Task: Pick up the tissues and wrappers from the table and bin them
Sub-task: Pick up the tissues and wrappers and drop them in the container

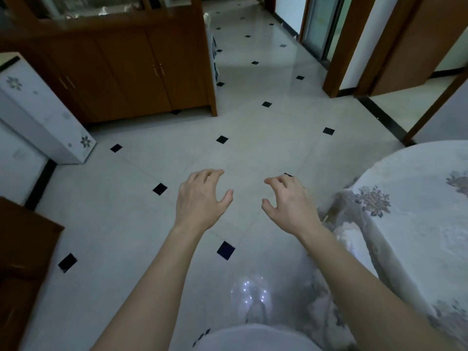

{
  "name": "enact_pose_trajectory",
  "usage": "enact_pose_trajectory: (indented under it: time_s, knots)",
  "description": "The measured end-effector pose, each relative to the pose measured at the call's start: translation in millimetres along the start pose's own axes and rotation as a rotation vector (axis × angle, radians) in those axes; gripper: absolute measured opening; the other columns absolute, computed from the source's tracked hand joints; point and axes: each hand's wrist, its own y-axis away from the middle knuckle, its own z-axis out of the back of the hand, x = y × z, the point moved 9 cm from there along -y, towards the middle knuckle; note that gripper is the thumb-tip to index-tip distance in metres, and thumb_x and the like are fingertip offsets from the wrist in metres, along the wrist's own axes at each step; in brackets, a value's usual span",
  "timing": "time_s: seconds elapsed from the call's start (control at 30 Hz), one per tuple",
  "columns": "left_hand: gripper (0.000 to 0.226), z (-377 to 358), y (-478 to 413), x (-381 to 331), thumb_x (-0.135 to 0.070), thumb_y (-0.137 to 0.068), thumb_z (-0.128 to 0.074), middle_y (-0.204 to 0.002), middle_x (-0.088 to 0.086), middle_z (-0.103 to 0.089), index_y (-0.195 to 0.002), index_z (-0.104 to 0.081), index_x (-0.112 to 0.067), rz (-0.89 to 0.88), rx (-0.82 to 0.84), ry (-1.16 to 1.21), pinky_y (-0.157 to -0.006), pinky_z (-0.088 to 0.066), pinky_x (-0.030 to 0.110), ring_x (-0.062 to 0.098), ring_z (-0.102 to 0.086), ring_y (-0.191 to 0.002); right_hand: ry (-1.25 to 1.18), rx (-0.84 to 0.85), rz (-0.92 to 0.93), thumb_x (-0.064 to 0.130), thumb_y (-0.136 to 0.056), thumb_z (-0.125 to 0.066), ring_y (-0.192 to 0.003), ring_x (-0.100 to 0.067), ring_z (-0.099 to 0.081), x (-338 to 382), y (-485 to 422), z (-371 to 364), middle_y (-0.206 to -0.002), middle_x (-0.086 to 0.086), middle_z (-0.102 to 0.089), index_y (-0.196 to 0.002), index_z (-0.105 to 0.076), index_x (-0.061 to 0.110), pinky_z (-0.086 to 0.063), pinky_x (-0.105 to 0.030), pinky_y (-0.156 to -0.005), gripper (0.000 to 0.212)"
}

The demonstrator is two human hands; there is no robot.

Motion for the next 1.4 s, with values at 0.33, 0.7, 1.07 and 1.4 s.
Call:
enact_pose_trajectory:
  time_s: [0.33, 0.7, 1.07, 1.4]
  knots:
    - [0.054, -60, -135, -21, -0.051, -0.085, -0.050, -0.125, 0.001, -0.063, -0.128, -0.059, -0.020, -0.062, 0.068, 0.009, -0.090, -0.045, 0.042, 0.025, -0.054, -0.118, -0.014, 0.002, -0.104, 0.037, -0.081, -0.056, -0.109, -0.029, -0.053, -81, -106, -9, -0.114, -0.006, -0.060, -0.121, -0.060, 0.015, -0.049, -0.044, -0.086, 0.046]
    - [0.049, -141, -307, -46, -0.047, -0.088, -0.060, -0.127, -0.002, -0.062, -0.129, -0.058, -0.021, -0.162, 0.108, 0.073, -0.092, -0.043, 0.040, 0.025, -0.052, -0.119, 0.040, -0.033, -0.242, 0.033, -0.084, -0.061, -0.113, -0.029, -0.053, -164, -238, -13, -0.117, -0.007, -0.060, -0.124, -0.060, 0.015, -0.047, -0.043, -0.089, 0.043]
    - [0.051, -205, -524, -109, -0.048, -0.087, -0.056, -0.125, 0.001, -0.063, -0.129, -0.059, -0.019, -0.436, 0.162, 0.157, -0.090, -0.045, 0.042, 0.026, -0.055, -0.116, 0.073, -0.174, -0.504, 0.030, -0.085, -0.062, -0.109, -0.029, -0.054, -273, -382, 17, -0.115, -0.007, -0.061, -0.125, -0.060, 0.015, -0.048, -0.043, -0.087, 0.043]
    - [0.052, -283, -611, -239, -0.050, -0.086, -0.054, -0.124, 0.000, -0.063, -0.128, -0.059, -0.020, -0.668, 0.257, 0.229, -0.091, -0.046, 0.042, 0.025, -0.055, -0.115, 0.164, -0.236, -0.733, 0.031, -0.083, -0.063, -0.101, -0.031, -0.057, -400, -384, 38, -0.109, -0.010, -0.064, -0.120, -0.062, 0.013, -0.051, -0.042, -0.080, 0.041]
